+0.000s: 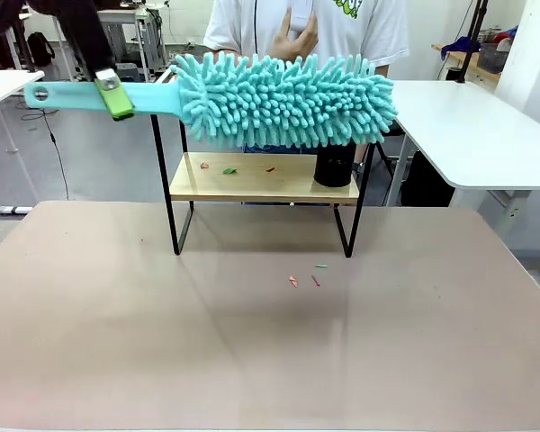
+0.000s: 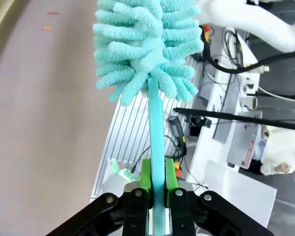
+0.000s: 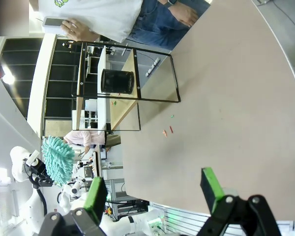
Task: Clean the shelf.
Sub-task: Clean the specific tier of the Shelf with the Duster once objects are removed.
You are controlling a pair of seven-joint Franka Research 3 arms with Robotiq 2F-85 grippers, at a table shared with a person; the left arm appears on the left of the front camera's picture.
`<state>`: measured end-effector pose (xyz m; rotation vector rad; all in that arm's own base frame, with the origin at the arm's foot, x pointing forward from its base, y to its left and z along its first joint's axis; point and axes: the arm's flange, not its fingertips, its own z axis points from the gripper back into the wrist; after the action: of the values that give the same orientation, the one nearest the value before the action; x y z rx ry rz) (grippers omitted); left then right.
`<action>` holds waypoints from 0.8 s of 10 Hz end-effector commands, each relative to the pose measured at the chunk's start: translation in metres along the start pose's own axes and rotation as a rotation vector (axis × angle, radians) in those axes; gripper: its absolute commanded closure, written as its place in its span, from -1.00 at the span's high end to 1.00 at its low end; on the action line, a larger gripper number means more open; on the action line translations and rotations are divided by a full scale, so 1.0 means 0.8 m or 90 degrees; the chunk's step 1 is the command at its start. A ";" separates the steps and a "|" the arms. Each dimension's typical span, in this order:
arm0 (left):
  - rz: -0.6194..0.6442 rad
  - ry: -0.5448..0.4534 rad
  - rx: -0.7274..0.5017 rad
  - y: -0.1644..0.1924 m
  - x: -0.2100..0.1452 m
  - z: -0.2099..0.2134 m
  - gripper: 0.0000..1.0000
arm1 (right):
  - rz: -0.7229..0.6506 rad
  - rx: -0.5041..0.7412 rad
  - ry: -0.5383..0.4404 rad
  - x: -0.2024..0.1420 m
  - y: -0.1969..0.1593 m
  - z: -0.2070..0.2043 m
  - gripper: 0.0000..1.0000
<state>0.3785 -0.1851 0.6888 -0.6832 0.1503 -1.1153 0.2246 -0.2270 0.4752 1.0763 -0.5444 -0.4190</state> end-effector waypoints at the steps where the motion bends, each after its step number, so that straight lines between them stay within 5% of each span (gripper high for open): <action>1: -0.007 -0.034 -0.011 0.002 0.000 -0.005 -0.74 | 0.016 0.014 -0.009 0.002 0.002 -0.002 1.00; 3: 0.030 -0.110 0.017 0.003 -0.029 0.009 -0.74 | 0.016 0.014 -0.009 0.002 0.002 -0.002 1.00; 6: 0.166 -0.351 0.046 -0.007 -0.179 0.025 -0.74 | 0.016 0.014 -0.009 0.002 0.002 -0.002 1.00; 8: 0.378 -0.539 0.062 0.022 -0.256 -0.020 -0.74 | 0.016 0.014 -0.009 0.002 0.002 -0.002 1.00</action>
<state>0.3115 -0.0020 0.6554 -0.8656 -0.2744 -0.4508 0.2250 -0.2273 0.4749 1.0753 -0.5424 -0.4200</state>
